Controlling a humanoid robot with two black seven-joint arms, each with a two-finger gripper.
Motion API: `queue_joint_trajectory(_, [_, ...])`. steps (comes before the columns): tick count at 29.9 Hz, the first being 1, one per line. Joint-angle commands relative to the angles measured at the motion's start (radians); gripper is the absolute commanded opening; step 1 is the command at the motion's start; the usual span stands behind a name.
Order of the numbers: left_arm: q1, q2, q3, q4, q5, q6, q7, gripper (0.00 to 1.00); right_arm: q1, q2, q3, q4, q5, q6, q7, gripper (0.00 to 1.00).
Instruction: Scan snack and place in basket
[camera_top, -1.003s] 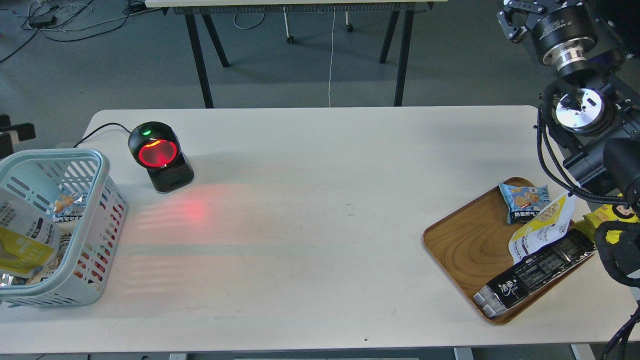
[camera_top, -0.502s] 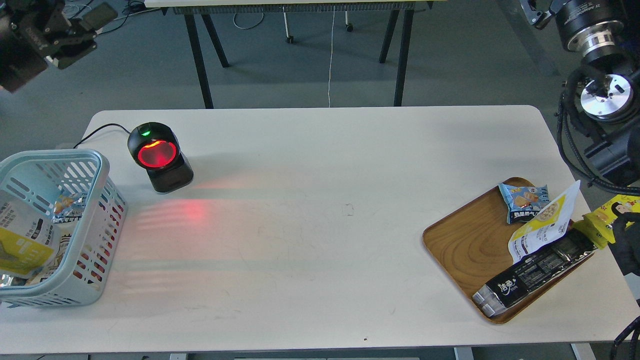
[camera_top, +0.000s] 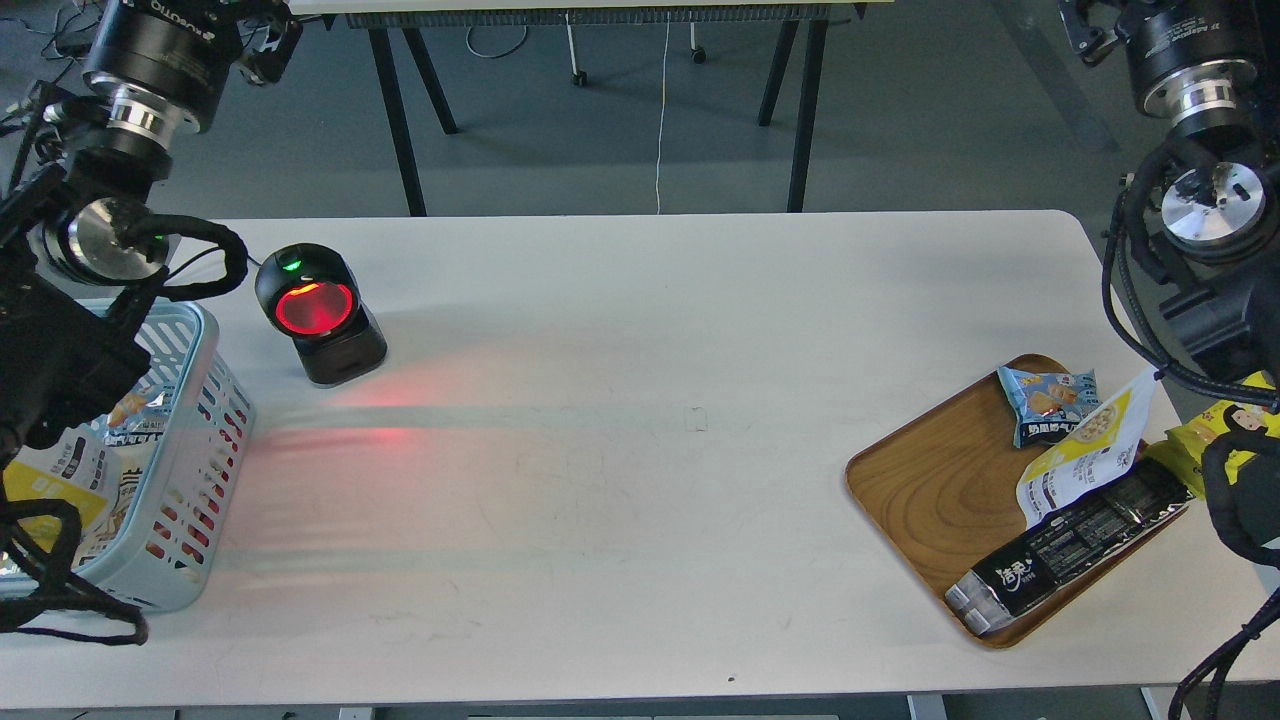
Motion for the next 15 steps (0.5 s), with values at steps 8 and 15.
queue_joint_trajectory(8, [0.002,-0.104,-0.041,0.064,-0.089,0.0,0.019,0.99,-0.048,0.073,0.025,0.002,0.0,0.0,-0.041,0.99])
queue_joint_trajectory(15, [0.005,-0.104,-0.041,0.056,-0.09,0.0,0.009,0.99,-0.031,0.074,0.008,0.005,-0.003,0.0,-0.041,0.99])
